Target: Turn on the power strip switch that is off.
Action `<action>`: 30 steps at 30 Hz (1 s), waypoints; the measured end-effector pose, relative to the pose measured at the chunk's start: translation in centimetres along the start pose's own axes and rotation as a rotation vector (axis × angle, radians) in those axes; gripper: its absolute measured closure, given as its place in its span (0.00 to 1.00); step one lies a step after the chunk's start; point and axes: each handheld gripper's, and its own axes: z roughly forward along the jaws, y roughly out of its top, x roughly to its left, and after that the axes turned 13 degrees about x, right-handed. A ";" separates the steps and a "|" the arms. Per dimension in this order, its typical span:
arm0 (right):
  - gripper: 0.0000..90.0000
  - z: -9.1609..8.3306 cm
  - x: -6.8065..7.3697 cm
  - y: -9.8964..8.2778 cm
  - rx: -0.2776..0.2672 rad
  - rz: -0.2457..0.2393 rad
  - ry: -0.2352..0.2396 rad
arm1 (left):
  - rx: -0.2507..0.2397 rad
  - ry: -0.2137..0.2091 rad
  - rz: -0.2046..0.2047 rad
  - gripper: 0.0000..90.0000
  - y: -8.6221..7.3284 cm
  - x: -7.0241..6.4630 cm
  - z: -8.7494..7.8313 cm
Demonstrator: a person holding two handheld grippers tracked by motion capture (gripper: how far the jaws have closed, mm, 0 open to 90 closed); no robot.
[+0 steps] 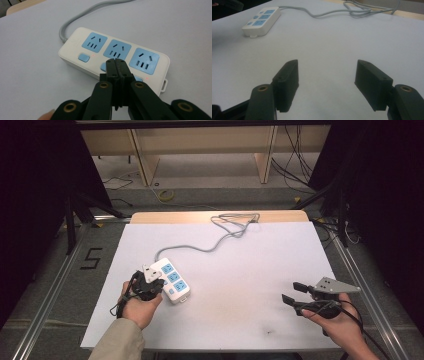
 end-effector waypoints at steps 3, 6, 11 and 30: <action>0.40 0.0 0.0 0.0 0.003 -0.002 0.000 | 0.006 0.000 -0.001 1.00 0.1 0.1 0.1; 0.40 0.0 0.0 0.0 0.003 -0.003 0.001 | 0.012 0.002 -0.001 1.00 0.2 0.3 0.3; 0.40 0.0 0.0 0.0 0.002 -0.001 0.001 | 0.020 0.000 -0.008 1.00 0.4 0.5 0.4; 0.40 0.0 0.0 0.0 0.004 -0.003 0.000 | 0.053 -0.009 -0.017 1.00 1.1 0.9 1.2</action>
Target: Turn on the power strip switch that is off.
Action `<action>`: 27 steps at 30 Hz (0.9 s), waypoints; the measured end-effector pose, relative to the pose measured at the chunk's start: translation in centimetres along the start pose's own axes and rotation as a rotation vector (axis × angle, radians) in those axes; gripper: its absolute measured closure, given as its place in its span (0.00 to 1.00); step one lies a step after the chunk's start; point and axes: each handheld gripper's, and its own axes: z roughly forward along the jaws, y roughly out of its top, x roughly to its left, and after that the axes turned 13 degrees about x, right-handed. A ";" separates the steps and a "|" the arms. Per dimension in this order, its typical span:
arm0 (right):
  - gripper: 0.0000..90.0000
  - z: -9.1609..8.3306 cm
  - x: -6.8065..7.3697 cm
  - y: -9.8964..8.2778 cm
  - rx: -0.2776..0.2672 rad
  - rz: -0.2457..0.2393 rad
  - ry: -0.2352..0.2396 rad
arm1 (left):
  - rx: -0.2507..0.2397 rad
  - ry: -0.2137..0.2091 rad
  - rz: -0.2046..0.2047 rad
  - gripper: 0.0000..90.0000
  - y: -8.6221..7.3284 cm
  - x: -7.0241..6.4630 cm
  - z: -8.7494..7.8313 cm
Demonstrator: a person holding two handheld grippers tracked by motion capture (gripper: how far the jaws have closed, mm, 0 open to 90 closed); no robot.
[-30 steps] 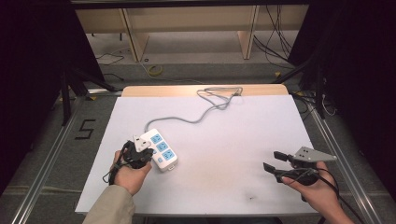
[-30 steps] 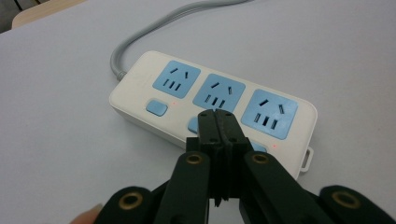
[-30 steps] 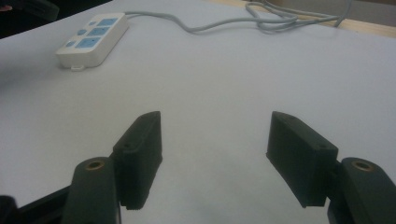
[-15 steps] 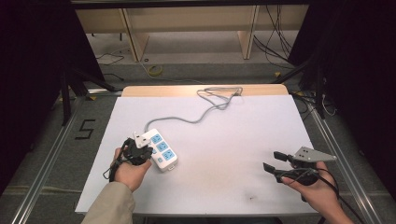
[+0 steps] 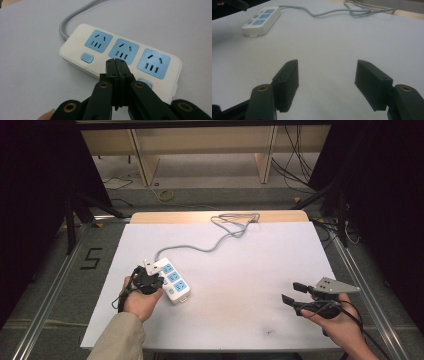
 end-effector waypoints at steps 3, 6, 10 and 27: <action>0.40 0.0 0.0 0.0 0.000 0.001 0.000 | 0.003 -0.005 -0.005 1.00 0.2 0.0 0.1; 0.40 0.0 0.0 0.0 0.000 0.001 -0.001 | 0.006 -0.004 -0.005 1.00 0.3 0.1 0.1; 0.40 0.0 0.0 0.0 0.002 -0.001 0.000 | 0.015 -0.011 -0.010 1.00 0.5 0.1 0.3; 0.40 0.1 0.0 0.0 0.006 0.001 0.001 | 0.044 -0.027 -0.008 1.00 1.3 0.1 0.9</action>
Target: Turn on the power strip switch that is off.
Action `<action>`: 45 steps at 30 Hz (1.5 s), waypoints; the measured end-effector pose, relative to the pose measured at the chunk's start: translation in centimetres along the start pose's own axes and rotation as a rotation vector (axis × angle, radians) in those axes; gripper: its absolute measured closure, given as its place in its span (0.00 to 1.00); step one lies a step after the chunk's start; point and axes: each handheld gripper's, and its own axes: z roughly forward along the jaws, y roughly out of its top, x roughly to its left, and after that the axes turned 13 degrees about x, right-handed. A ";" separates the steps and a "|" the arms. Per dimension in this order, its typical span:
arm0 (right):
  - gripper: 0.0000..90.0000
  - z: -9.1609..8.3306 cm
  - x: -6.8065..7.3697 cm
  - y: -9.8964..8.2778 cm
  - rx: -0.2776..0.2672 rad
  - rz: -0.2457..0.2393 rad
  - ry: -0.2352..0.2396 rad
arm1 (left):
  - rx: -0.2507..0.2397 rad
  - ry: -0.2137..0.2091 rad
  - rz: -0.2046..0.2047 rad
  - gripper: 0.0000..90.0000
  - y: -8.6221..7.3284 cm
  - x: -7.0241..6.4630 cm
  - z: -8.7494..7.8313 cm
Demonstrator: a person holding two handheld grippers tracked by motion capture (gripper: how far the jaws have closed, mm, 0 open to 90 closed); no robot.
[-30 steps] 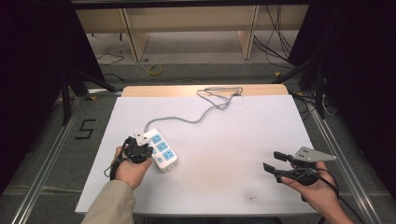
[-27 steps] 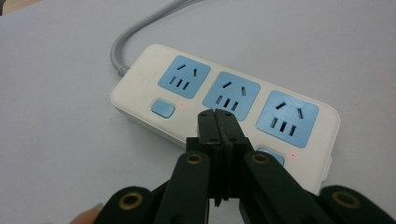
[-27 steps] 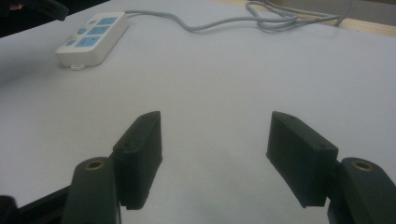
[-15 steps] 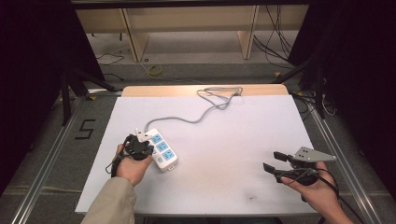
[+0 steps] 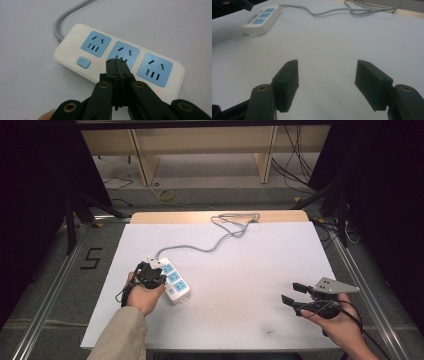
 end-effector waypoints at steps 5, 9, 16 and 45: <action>0.40 0.0 0.0 0.0 0.004 -0.004 0.002 | 0.012 -0.010 -0.001 1.00 0.2 0.1 0.2; 0.40 0.0 0.0 0.0 0.001 -0.001 0.001 | 0.012 -0.010 -0.012 1.00 0.3 0.2 0.3; 0.40 0.0 0.0 0.0 0.001 -0.002 0.002 | 0.031 -0.011 -0.017 1.00 0.5 0.4 0.7; 0.40 0.0 0.0 0.0 0.002 -0.007 0.004 | 0.087 -0.031 -0.025 1.00 1.2 0.5 1.5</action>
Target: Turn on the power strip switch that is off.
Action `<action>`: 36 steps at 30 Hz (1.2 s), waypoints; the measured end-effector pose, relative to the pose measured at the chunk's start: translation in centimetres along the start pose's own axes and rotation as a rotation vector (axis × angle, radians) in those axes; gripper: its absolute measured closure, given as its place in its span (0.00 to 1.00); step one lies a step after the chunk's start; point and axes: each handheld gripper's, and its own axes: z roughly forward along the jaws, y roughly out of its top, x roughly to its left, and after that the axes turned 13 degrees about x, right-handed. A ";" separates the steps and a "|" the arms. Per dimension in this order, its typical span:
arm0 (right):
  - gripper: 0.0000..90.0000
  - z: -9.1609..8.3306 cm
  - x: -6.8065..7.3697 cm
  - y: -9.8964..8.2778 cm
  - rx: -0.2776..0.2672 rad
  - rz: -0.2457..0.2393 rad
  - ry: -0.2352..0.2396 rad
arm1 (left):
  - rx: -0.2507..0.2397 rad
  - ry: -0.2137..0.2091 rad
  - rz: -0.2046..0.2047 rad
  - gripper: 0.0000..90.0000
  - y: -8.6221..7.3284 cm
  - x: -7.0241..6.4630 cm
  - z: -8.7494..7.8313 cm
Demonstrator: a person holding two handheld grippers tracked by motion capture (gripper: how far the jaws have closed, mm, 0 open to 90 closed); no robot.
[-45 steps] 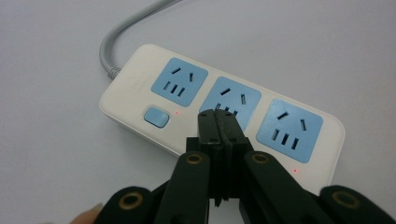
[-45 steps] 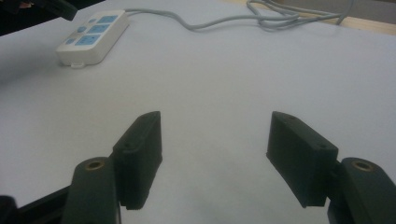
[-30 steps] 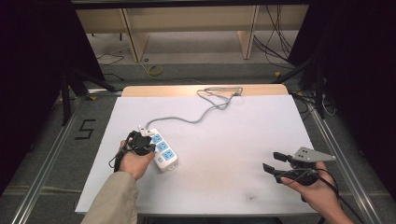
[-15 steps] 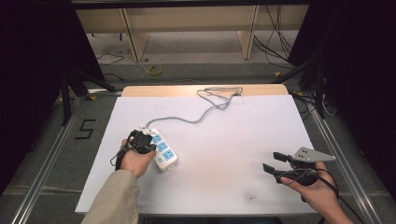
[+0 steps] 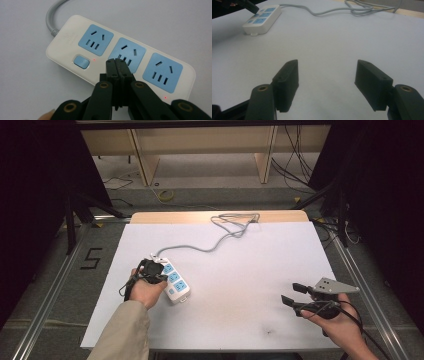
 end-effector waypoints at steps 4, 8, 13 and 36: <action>0.40 0.0 0.0 0.0 0.000 0.001 -0.001 | 0.008 -0.001 0.001 1.00 0.0 0.0 0.1; 0.40 0.0 0.0 0.0 0.001 0.002 -0.001 | 0.013 -0.002 -0.001 1.00 0.1 0.1 0.2; 0.40 0.0 0.0 0.0 0.002 0.003 -0.002 | 0.020 -0.003 -0.006 1.00 0.1 0.1 0.1; 0.40 0.0 0.1 0.0 0.004 0.002 -0.002 | 0.079 0.004 -0.016 1.00 0.8 0.1 0.2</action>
